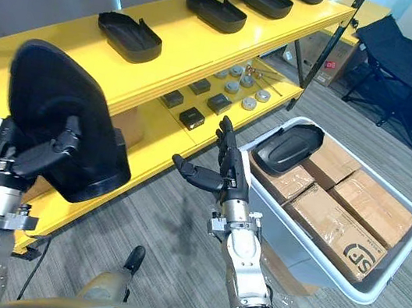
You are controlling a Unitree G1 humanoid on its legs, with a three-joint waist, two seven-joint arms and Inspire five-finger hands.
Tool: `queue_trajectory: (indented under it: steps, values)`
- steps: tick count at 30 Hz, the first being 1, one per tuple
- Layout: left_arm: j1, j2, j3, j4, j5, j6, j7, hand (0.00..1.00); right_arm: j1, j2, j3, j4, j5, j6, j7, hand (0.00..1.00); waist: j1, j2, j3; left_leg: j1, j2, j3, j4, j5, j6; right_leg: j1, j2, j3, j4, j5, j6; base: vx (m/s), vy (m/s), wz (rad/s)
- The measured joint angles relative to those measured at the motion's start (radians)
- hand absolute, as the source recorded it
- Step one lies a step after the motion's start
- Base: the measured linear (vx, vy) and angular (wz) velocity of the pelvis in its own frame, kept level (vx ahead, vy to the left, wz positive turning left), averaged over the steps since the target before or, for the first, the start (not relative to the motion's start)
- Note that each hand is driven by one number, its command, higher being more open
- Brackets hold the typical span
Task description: Walk over and take three plastic housings, then place them on the shelf
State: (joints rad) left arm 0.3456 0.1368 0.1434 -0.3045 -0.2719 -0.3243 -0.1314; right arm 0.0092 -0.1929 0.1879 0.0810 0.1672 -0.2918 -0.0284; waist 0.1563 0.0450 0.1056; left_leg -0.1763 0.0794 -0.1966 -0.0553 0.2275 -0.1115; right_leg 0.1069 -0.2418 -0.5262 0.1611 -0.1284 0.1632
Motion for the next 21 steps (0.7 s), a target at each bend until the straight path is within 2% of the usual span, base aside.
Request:
queue_trajectory:
  steps: [3,6,8,11,12,15,16,17,18,20,21]
  values:
    - [0.01,-0.003,-0.046,0.009,-0.008,0.002,-0.004,0.0,0.002,-0.002,-0.005,-0.008,0.003,0.0,0.021,1.0,-0.012,-0.002,0.014,0.003,0.002,0.0,0.017,-0.001,0.002,0.006,0.0,-0.002,0.028,-0.025,-0.016,-0.06,-0.024,0.11]
    - [0.013,-0.005,-0.072,0.01,-0.036,0.002,-0.014,0.0,0.023,-0.004,-0.012,-0.021,0.019,-0.019,0.063,1.0,-0.026,-0.001,0.033,0.01,0.0,0.005,0.037,-0.023,0.032,0.018,0.0,-0.001,0.065,-0.061,-0.011,-0.11,-0.016,0.21]
    - [0.012,-0.004,-0.072,0.01,-0.036,0.002,-0.033,0.0,0.026,-0.009,-0.029,-0.021,0.046,-0.037,0.091,1.0,-0.044,-0.002,0.046,0.0,0.004,0.08,0.065,-0.037,0.068,0.036,-0.002,-0.009,0.068,-0.071,-0.005,-0.1,-0.005,0.44]
    - [0.013,-0.004,-0.071,0.01,-0.042,0.002,-0.055,0.0,0.025,-0.01,-0.059,-0.021,0.046,-0.065,0.088,1.0,-0.039,0.002,0.049,-0.017,0.001,0.144,0.092,-0.037,0.069,0.054,-0.016,-0.022,0.07,-0.08,0.004,-0.02,0.03,0.44]
    - [0.011,-0.004,-0.065,0.01,-0.045,0.002,-0.063,0.0,0.014,-0.007,-0.067,-0.021,0.046,-0.073,0.077,1.0,-0.022,-0.002,0.05,-0.028,-0.014,0.157,0.11,-0.039,0.066,0.055,-0.029,-0.018,0.07,-0.084,0.01,0.06,0.075,0.22]
    - [0.008,-0.004,-0.045,0.01,-0.055,0.006,-0.086,0.0,-0.007,0.005,-0.063,-0.021,0.044,-0.073,0.046,1.0,-0.016,-0.024,0.055,-0.049,-0.058,0.157,0.141,-0.061,0.064,0.071,-0.059,-0.019,0.07,-0.093,0.02,0.09,0.077,0.32]
    - [0.008,-0.003,-0.037,0.009,-0.075,0.015,-0.1,0.0,-0.011,0.017,-0.062,-0.021,0.041,-0.073,0.025,1.0,-0.005,-0.044,0.06,-0.059,-0.091,0.164,0.181,-0.095,0.077,0.09,-0.089,-0.025,0.063,-0.092,0.021,0.14,0.098,0.35]
    - [0.006,-0.006,-0.033,0.009,-0.075,0.023,-0.105,0.0,-0.011,0.022,-0.063,-0.021,0.04,-0.073,0.015,1.0,-0.003,-0.049,0.06,-0.064,-0.106,0.164,0.208,-0.121,0.081,0.097,-0.102,-0.018,0.09,-0.07,0.024,0.17,0.141,0.33]
    - [0.003,-0.009,-0.031,0.009,-0.075,0.03,-0.11,0.0,-0.011,0.022,-0.064,-0.021,0.038,-0.073,0.011,1.0,-0.005,-0.046,0.059,-0.066,-0.11,0.157,0.225,-0.13,0.083,0.085,-0.113,-0.002,0.137,-0.061,0.009,0.14,0.153,0.42]
    - [0.002,-0.002,-0.023,0.007,-0.074,0.037,-0.12,0.0,-0.011,0.028,-0.068,-0.023,0.037,-0.073,0.008,1.0,-0.015,-0.043,0.055,-0.05,-0.118,0.134,0.241,-0.162,0.104,-0.022,-0.147,0.108,0.39,0.027,-0.094,0.15,0.175,0.45]
    - [0.002,0.002,-0.02,0.007,-0.073,0.038,-0.118,0.0,-0.013,0.032,-0.07,-0.023,0.036,-0.074,0.008,1.0,-0.02,-0.047,0.056,-0.039,-0.121,0.129,0.238,-0.168,0.112,-0.047,-0.151,0.145,0.441,0.071,-0.102,0.18,0.142,0.38]
